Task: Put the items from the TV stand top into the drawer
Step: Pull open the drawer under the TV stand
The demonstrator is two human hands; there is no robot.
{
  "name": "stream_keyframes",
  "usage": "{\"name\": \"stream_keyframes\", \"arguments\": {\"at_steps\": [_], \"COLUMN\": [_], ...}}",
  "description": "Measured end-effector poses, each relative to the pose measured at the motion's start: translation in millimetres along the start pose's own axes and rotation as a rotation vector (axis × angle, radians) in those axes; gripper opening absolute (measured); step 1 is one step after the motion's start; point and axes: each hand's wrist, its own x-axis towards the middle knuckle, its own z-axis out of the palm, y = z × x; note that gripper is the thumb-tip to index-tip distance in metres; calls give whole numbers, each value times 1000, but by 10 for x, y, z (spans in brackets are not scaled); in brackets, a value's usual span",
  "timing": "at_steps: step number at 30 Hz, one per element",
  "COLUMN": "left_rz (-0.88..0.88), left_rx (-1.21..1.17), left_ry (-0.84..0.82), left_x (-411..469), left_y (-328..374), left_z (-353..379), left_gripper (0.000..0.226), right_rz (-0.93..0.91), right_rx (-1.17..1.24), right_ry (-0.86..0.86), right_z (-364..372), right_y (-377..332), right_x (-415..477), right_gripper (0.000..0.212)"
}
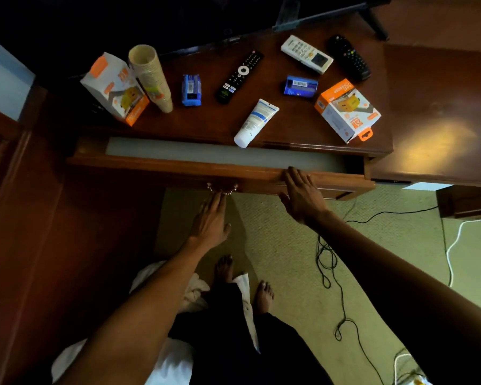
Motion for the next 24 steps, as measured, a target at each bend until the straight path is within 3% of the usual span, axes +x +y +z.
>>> {"name": "stream_keyframes", "arguments": {"at_steps": [2, 4, 6, 7, 13, 21, 24], "left_rz": [-2, 47, 101, 87, -106, -67, -36], "left_rx": [-142, -322, -263, -190, 21, -80, -100], "left_ry": [69, 250, 460, 487, 86, 134, 161], "left_x": [-134, -223, -158, -67, 459, 179, -104], "left_y": [28, 52, 40, 18, -167, -264, -308], "left_z": [-77, -235, -460, -589, -939, -861, -731], "left_gripper": [76, 58, 49, 51, 67, 58, 56], "right_rz": [-2, -16, -35, -47, -30, -18, -58], "right_rx": [14, 21, 6, 1, 68, 116, 138], "right_ry": [10, 21, 26, 18, -23, 104, 176], "right_z": [20, -16, -73, -95, -132, -109, 2], "right_y": [9, 24, 57, 80, 112, 21, 1], "right_x": [-54, -73, -49, -31, 48, -156, -375], "right_gripper": [65, 64, 63, 62, 57, 29, 29]}}
